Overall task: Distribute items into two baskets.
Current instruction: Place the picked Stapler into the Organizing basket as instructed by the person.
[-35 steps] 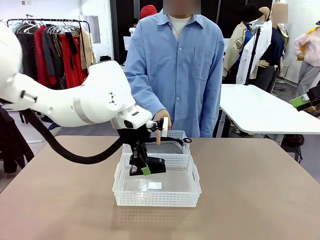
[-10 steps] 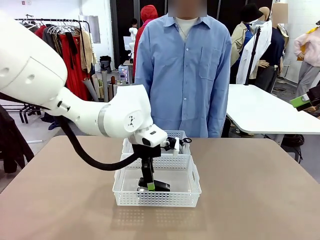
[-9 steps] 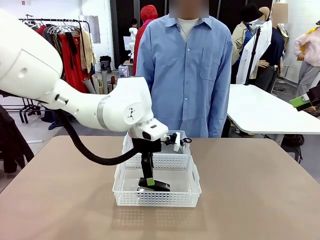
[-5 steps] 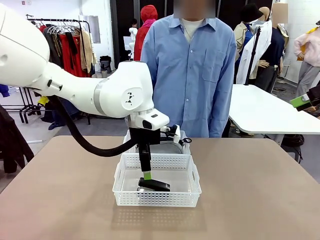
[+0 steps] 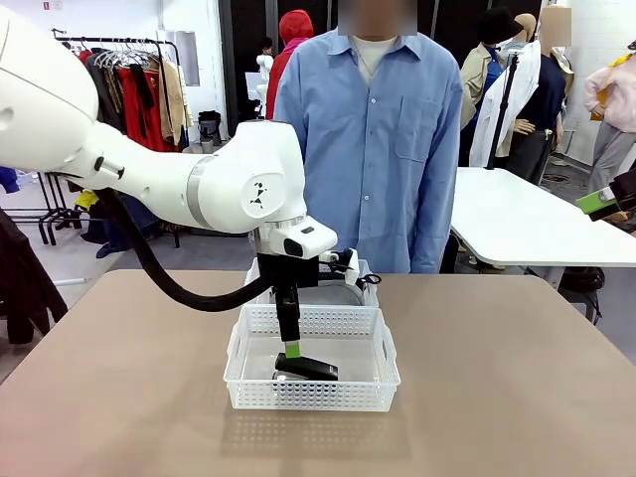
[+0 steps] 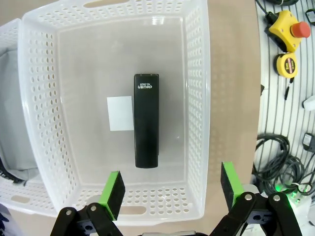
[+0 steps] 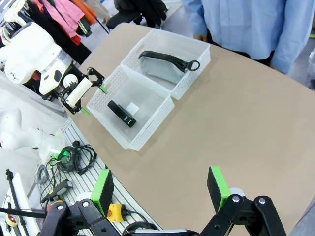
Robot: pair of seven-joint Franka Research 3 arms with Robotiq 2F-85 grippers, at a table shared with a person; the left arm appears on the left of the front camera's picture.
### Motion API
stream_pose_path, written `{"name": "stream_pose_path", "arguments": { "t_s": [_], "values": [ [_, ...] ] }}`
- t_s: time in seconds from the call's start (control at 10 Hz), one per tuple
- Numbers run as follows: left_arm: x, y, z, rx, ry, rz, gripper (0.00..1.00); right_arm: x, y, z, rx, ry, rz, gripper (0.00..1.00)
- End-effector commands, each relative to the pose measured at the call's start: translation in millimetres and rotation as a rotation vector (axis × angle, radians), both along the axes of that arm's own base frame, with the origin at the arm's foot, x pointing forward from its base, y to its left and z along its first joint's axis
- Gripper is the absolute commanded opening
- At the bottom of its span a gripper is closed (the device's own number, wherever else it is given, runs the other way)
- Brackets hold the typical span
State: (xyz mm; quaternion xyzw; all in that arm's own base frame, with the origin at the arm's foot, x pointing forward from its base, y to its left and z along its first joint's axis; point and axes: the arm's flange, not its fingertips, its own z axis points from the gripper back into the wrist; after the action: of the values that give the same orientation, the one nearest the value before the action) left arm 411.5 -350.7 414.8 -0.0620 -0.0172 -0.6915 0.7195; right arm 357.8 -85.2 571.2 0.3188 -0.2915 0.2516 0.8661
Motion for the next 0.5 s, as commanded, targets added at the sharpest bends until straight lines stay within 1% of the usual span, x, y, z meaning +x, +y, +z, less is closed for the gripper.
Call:
{"name": "stream_pose_path", "arguments": {
  "t_s": [0.0, 0.4],
  "values": [
    [0.9, 0.7, 1.2, -0.004, -0.006, 0.002, 1.00, -0.5, 0.5, 0.3, -0.001, -0.004, 0.003, 1.00],
    [0.9, 0.7, 1.2, -0.004, -0.006, 0.002, 1.00, -0.5, 0.5, 0.3, -0.001, -0.004, 0.003, 1.00]
  ]
}}
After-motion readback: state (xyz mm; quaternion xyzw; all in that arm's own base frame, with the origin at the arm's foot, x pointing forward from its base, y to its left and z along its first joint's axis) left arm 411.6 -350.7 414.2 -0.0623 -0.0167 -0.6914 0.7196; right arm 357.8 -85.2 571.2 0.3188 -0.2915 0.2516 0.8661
